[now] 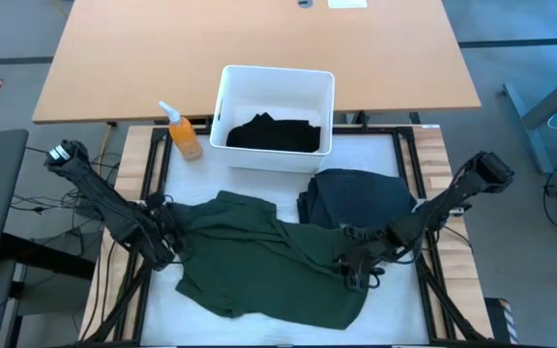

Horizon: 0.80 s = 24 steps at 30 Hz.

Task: Fold laundry
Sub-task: Fold the green polo shirt from the white laundry organizer

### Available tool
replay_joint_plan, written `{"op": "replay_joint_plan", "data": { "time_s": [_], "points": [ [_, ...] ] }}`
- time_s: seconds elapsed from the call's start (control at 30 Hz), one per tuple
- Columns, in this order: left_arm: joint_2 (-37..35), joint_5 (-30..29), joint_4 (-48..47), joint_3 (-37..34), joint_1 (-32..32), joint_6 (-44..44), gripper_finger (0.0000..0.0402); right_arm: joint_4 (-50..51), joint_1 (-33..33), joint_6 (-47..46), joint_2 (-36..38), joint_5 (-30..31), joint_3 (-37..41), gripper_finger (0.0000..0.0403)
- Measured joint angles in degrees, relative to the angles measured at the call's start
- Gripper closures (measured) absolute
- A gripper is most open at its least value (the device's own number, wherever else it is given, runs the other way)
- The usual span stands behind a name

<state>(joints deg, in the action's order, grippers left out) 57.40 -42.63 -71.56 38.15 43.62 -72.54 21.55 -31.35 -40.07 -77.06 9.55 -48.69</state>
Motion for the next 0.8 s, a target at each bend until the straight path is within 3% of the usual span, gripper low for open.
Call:
{"op": "replay_joint_plan", "data": {
  "time_s": [0.1,0.2,0.27,0.4,0.53,0.67,0.8],
  "points": [
    [-0.1,-4.0,-0.8,2.7,0.0,-0.6,0.0229,-6.2,-0.5,1.5,-0.7,1.2,0.0,0.0213],
    [-0.1,-4.0,7.1,3.3,0.0,4.4,0.0229,-11.9,-0.7,4.8,-2.9,1.3,0.0,0.0211],
    [-0.1,-1.1,19.6,2.0,0.0,13.5,0.0229,-14.9,-1.0,6.2,-4.7,1.2,0.0,0.0213],
    [1.8,11.0,47.7,-2.0,0.0,33.3,0.0229,-20.0,-0.9,7.4,-8.6,1.2,0.0,0.0215],
    [7.6,16.8,65.3,-4.4,0.7,44.8,0.0229,-26.9,-1.6,8.2,-13.0,0.9,0.0,0.0216],
    [17.3,18.3,67.1,-4.5,1.1,46.2,0.0229,-30.5,-3.1,9.3,-17.7,-0.4,0.0,0.0216],
    [27.3,24.6,67.9,-4.6,1.0,42.8,0.0230,-31.6,-4.2,8.4,-20.7,-0.5,0.0,0.0216]
  ]
}}
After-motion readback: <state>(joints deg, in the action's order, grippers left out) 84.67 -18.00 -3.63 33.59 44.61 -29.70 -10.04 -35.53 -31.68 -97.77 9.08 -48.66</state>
